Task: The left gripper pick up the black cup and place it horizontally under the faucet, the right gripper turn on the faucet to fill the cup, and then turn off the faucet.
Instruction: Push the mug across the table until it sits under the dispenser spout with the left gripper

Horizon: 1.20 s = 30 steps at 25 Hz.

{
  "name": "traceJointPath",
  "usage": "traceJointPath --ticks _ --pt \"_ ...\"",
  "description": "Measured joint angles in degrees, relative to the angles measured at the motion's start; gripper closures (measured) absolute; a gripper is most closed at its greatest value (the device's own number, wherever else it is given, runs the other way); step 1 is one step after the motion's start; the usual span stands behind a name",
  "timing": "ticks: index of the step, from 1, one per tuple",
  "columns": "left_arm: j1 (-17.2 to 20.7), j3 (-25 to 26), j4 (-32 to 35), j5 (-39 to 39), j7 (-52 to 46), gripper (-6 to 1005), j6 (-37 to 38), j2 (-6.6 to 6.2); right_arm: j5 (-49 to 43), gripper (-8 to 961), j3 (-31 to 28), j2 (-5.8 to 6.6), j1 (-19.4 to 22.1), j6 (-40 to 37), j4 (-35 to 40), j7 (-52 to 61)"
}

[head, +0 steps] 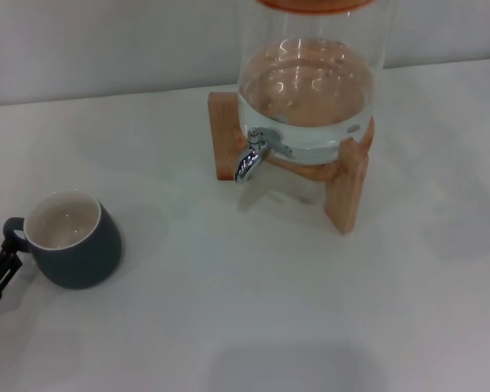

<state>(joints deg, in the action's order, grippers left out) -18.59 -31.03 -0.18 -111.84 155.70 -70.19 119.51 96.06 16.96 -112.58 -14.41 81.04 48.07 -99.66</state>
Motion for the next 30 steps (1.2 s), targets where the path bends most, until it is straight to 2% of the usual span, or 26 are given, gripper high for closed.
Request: traceJointPath --ticks 11,30 --pt "-2.15 0.01 0.46 1.38 -0.22 133 2.45 -0.09 0.0 192 -0.42 -0.16 0.29 0.0 0.0 -0.02" --pt "-2.6 0.01 1.41 1.36 -0.19 140 3.93 -0.14 0.19 192 -0.87 -0.37 0.22 0.0 0.0 -0.14"
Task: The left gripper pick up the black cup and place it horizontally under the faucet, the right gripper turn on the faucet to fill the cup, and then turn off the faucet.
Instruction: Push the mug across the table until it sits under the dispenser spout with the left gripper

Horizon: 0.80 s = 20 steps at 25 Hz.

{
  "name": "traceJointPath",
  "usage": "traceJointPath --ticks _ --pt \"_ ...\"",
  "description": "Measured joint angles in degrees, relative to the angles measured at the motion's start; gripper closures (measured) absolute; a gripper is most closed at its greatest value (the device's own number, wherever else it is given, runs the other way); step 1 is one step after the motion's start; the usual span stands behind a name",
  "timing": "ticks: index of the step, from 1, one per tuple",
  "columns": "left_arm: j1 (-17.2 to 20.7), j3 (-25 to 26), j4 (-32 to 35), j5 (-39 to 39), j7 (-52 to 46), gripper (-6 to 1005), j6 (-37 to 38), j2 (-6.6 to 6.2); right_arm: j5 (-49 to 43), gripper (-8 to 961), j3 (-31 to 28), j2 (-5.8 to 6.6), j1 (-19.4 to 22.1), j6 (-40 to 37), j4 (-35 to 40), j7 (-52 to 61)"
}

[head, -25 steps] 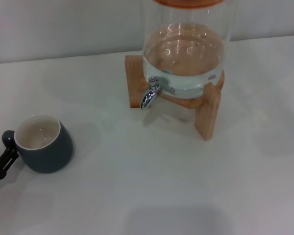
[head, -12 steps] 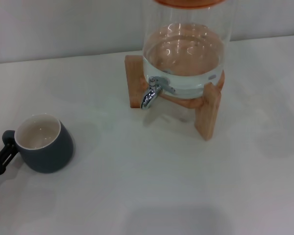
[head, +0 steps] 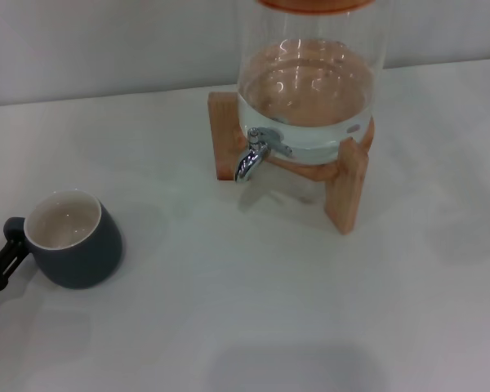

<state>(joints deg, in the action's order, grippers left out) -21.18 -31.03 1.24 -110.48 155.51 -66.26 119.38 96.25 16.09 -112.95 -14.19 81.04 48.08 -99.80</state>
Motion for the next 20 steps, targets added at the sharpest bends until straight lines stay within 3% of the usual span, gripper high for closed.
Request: traceJointPath --ticks 7,20 --pt "0.22 -0.06 -0.12 0.92 -0.03 142 -1.06 0.06 0.55 193 -0.01 0.02 0.28 0.24 0.0 0.1" --pt "0.03 -0.09 -0.09 1.6 -0.03 554 -1.47 0.07 1.61 193 -0.01 -0.07 1.06 1.04 -0.01 0.14"
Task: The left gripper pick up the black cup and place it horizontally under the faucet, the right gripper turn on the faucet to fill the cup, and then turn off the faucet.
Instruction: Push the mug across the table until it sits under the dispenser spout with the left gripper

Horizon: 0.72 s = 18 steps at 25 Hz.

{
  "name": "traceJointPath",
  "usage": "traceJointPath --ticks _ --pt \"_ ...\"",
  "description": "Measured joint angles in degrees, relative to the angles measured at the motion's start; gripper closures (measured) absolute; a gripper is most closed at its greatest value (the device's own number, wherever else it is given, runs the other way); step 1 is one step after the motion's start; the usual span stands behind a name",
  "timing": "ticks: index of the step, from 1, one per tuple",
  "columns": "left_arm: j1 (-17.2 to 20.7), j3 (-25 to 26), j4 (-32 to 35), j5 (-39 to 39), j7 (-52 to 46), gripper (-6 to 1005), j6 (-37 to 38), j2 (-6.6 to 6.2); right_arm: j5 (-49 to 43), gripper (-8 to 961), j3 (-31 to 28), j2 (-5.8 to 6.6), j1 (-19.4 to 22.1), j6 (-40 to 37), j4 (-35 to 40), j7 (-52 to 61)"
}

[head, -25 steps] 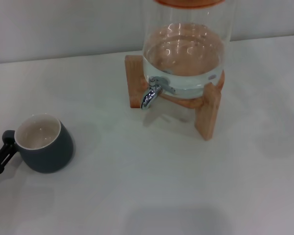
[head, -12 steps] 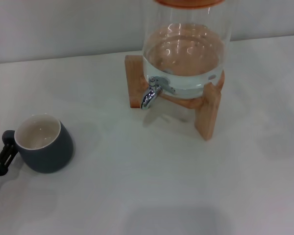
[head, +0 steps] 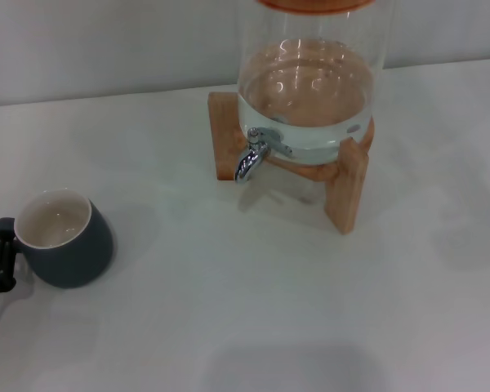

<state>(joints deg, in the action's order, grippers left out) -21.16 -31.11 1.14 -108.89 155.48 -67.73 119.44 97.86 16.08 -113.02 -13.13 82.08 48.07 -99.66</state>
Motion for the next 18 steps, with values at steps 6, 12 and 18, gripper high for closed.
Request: traceJointPath --ticks 6,12,18 --pt "0.04 0.0 0.0 0.6 0.02 786 -0.4 0.06 0.42 193 0.0 -0.01 0.07 0.32 0.0 0.0" --pt "0.01 0.0 0.0 0.69 0.0 854 -1.15 0.09 0.42 193 0.0 -0.01 0.04 0.35 -0.03 -0.05" --pt "-0.48 0.0 0.0 0.71 0.0 854 -3.27 0.04 0.42 193 0.0 0.01 0.08 0.36 -0.7 -0.27"
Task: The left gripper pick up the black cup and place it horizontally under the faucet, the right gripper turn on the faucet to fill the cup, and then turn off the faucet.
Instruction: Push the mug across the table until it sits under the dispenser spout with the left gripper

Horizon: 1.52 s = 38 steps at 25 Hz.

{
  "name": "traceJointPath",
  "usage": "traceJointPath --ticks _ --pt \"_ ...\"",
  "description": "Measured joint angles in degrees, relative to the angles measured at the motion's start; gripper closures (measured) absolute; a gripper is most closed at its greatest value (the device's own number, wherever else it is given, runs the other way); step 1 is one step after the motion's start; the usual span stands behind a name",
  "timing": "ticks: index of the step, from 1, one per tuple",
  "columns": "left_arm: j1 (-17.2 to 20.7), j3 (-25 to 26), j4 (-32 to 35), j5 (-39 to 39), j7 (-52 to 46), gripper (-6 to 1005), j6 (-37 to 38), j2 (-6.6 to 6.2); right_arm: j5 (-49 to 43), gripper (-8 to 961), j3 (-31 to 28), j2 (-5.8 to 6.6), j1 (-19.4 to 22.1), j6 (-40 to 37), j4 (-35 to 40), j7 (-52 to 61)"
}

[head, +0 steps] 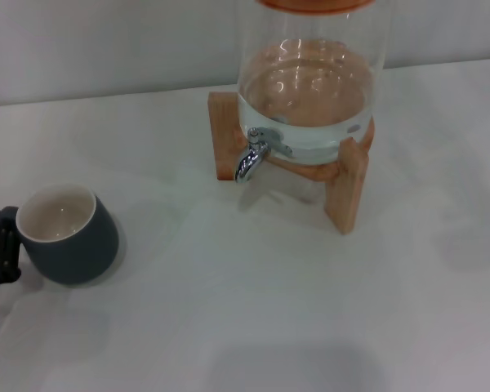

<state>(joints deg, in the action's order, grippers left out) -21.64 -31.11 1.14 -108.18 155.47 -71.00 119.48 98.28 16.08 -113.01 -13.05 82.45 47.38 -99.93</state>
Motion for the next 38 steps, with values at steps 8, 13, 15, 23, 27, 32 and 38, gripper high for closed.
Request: traceJointPath --ticks 8,13,15,23,27,32,38 --pt "-3.26 0.0 -0.48 0.1 0.0 854 0.26 0.02 0.0 193 0.0 -0.02 0.04 0.12 -0.01 -0.05" --pt "-5.53 0.0 -0.59 2.13 -0.67 855 0.72 0.15 -0.02 193 0.0 -0.17 0.07 0.36 -0.01 -0.02" --pt "-6.42 0.0 -0.68 3.07 -1.27 855 1.46 0.19 -0.03 193 0.0 -0.18 0.14 0.67 -0.01 -0.02" --pt "-8.44 0.0 -1.85 5.93 -3.25 855 2.52 0.13 -0.03 194 0.01 -0.35 0.22 1.04 -0.08 -0.06" --pt "-9.53 0.0 -1.63 8.29 -6.21 855 3.39 0.04 -0.03 194 0.1 -0.46 0.22 1.36 -0.09 -0.06" --pt "-11.27 0.0 -1.56 11.18 -8.16 855 5.31 0.06 -0.03 194 0.09 -0.53 0.16 1.71 -0.09 -0.01" --pt "-12.65 0.0 -1.53 13.48 -9.45 855 7.18 0.09 -0.03 194 0.09 -0.64 0.18 1.86 -0.09 -0.01"
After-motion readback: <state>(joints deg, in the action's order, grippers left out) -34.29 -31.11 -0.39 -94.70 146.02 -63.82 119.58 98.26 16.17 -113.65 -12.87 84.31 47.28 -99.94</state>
